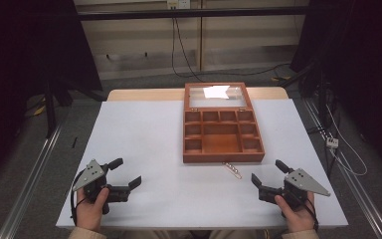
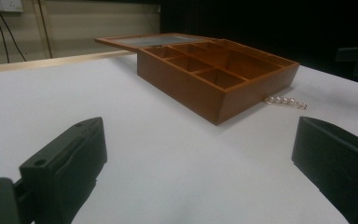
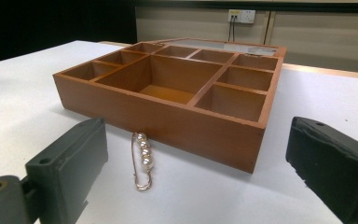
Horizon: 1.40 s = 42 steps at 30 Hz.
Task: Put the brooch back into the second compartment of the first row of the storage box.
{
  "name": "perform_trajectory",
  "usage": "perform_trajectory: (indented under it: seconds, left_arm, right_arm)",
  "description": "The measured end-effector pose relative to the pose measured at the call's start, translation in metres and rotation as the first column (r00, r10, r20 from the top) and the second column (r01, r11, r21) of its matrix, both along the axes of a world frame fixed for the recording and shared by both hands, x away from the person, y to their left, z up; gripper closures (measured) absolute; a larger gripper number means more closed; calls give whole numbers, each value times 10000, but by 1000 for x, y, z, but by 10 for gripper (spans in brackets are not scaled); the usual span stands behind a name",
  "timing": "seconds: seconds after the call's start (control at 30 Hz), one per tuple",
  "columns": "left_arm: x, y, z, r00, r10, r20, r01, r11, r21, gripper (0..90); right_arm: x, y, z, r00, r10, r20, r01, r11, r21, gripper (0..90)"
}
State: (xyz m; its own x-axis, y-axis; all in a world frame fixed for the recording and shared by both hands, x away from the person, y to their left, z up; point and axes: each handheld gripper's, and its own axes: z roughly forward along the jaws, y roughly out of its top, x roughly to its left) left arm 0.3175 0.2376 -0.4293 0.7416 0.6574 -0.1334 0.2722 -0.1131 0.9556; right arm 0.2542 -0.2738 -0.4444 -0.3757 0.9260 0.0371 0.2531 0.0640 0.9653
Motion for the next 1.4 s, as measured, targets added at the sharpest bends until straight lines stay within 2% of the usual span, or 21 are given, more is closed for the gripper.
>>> perform_trajectory:
  seconds: [0.47,0.53,0.6,0.63,0.7,0.73,0.77,0.8,0.9,0.97,1.0,1.03,1.07,1.1,1.13,1.23,1.27,1.3,1.37,1.4]
  left_arm:
    - [0,-1,0,10000,-18,59,18,10000,51,32]
    - [0,-1,0,10000,-28,55,28,10000,94,32]
    - [-1,0,0,10000,-32,38,31,9999,105,32]
    - [-1,0,0,10000,-26,31,26,10000,91,32]
    - [-2,1,0,10000,-7,40,6,10000,87,32]
    - [-2,2,0,10000,-1,32,1,10000,82,32]
    - [-2,2,0,10000,-1,49,0,9999,100,32]
    - [-2,3,0,10000,19,52,-20,9999,104,32]
    - [-2,3,0,10000,23,49,-23,9999,109,32]
    - [-2,2,0,10000,26,55,-27,9999,111,32]
    - [-2,2,0,10000,31,52,-31,9999,147,32]
    - [-2,1,0,10000,-12,38,11,9999,156,32]
    - [-2,1,0,10000,-23,40,22,9998,186,32]
    - [-2,1,0,10000,-48,46,47,9998,214,32]
    - [-2,1,0,10000,-51,55,50,9998,196,33]
    - [-2,0,0,10000,-66,42,66,9998,194,32]
    - [-2,0,0,10000,-65,42,64,9998,187,33]
    - [-1,0,0,10000,-79,37,78,9998,178,33]
    - [-1,0,0,9999,-96,35,95,9998,197,33]
    - [-1,0,0,9999,-113,30,112,9998,191,33]
  right_arm:
    - [12,9,3,9989,350,-310,-358,9990,-258,64]
    - [16,11,4,9979,459,-447,-472,9985,-280,68]
    - [23,16,7,9952,478,-854,-530,9968,-595,71]
    - [23,16,7,9952,478,-854,-530,9968,-595,71]
    - [27,19,7,9914,439,-1231,-499,9977,-457,102]
    - [30,20,7,9887,428,-1435,-496,9978,-437,114]
    - [34,23,6,9812,557,-1846,-663,9964,-522,177]
    - [36,24,5,9763,672,-2056,-807,9950,-582,221]
    - [39,30,3,9620,1105,-2496,-1372,9862,-922,355]
    - [40,33,1,9523,1253,-2782,-1601,9814,-1061,396]
    - [40,34,0,9475,1387,-2883,-1770,9779,-1111,449]
    - [41,36,0,9383,1556,-3089,-1978,9741,-1099,495]
    - [41,36,0,9383,1556,-3089,-1978,9741,-1099,495]
    - [42,37,-1,9330,1648,-3200,-2107,9708,-1144,497]
    - [44,39,-3,9295,1634,-3307,-2120,9703,-1165,540]
    - [47,40,-5,9250,1647,-3424,-2161,9693,-1176,548]
    - [48,41,-6,9210,1655,-3528,-2195,9684,-1188,554]
    - [51,43,-9,9118,1703,-3736,-2306,9652,-1230,559]
    - [53,44,-12,9046,1550,-3972,-2232,9659,-1314,585]
    - [53,44,-12,9046,1550,-3972,-2232,9659,-1314,585]
